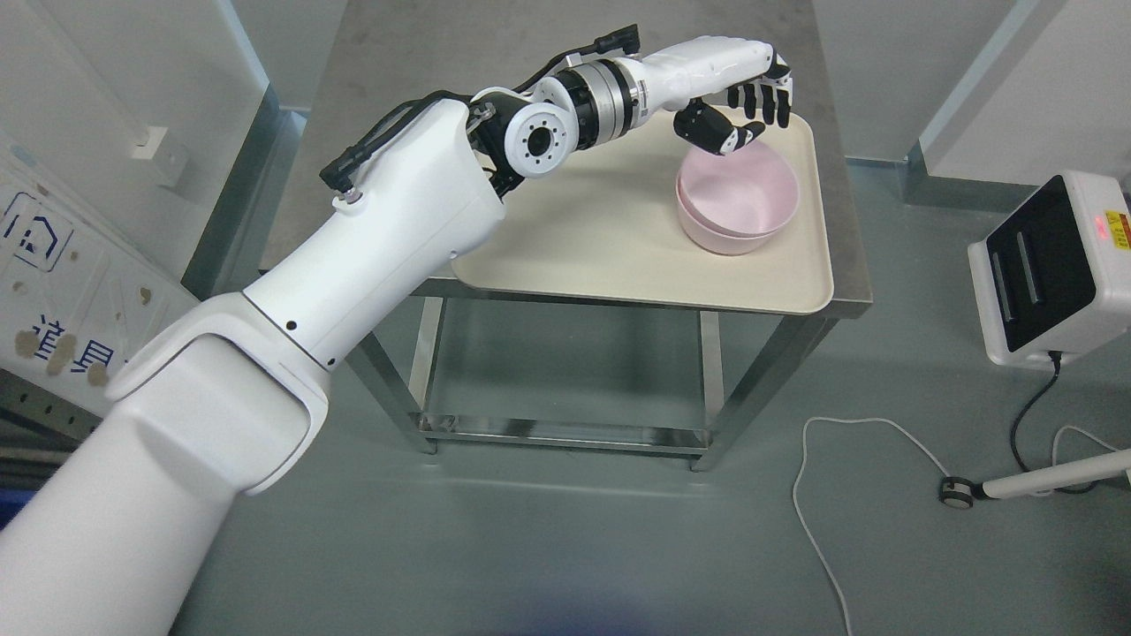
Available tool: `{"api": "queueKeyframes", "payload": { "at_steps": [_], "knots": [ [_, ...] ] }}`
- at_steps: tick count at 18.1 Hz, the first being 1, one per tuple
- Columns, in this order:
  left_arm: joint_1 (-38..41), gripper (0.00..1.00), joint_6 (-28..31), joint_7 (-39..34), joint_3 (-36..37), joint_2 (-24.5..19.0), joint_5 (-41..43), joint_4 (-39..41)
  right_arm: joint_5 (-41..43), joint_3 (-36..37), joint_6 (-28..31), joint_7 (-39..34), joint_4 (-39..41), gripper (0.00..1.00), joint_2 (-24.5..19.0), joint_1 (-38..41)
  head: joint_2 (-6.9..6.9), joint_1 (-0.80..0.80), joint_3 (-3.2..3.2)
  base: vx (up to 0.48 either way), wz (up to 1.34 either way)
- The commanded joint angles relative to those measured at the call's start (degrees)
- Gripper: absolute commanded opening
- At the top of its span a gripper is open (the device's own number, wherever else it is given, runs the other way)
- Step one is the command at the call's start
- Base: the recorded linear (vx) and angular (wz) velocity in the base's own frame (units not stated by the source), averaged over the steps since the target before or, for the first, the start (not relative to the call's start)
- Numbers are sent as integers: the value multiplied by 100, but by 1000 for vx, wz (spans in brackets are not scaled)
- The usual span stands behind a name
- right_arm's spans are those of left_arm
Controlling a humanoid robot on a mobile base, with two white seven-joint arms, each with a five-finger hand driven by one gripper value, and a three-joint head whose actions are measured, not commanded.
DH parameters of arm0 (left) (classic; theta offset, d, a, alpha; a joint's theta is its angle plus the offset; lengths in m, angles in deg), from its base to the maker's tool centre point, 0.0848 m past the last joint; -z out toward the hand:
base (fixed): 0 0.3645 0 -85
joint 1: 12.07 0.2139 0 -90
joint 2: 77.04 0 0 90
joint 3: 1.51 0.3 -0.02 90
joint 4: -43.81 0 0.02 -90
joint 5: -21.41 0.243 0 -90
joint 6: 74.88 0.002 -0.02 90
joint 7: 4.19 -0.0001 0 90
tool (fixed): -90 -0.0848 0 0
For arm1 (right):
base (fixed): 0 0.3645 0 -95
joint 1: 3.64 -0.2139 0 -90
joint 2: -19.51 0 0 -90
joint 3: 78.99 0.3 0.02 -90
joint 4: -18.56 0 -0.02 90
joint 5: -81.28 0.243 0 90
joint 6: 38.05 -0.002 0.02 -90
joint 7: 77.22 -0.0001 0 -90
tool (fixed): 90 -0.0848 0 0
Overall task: Stack pink IKEA bowls on left shelf middle
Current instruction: 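Lift the pink bowl and carry it over the other pink bowl, then lower the held bowl into the other pink bowl, stacking them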
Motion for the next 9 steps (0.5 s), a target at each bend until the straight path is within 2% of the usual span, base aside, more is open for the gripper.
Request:
{"api": "queueKeyframes", "payload": {
  "at_steps": [1, 2, 4, 5, 6, 7, 9],
  "knots": [
    [26, 59, 3, -7, -413, -80, 130, -221, -44, 62, 4, 22, 0, 100, 100, 0, 0, 0, 0, 0, 0],
    [166, 70, -40, 1, -868, -80, 103, -37, -44, 53, 4, 22, 0, 100, 100, 0, 0, 0, 0, 0, 0],
    [806, 82, -58, -33, -2053, -80, 33, 647, -44, 62, 4, 22, 0, 100, 100, 0, 0, 0, 0, 0, 0],
    [1035, 95, -128, -129, -2485, -80, -150, 972, -44, 53, 4, 22, 0, 100, 100, 0, 0, 0, 0, 0, 0],
    [1246, 100, -390, -130, -2724, -80, -587, 1210, -44, 61, 4, 22, 0, 100, 100, 0, 0, 0, 0, 0, 0],
    [1561, 100, -801, -87, -2831, -80, -1122, 1378, -44, 62, 4, 22, 0, 100, 100, 0, 0, 0, 0, 0, 0],
    [2002, 100, -1025, 481, -2815, -80, -1207, 1878, -44, 61, 4, 13, 0, 100, 100, 0, 0, 0, 0, -6, 0]
  ]
}}
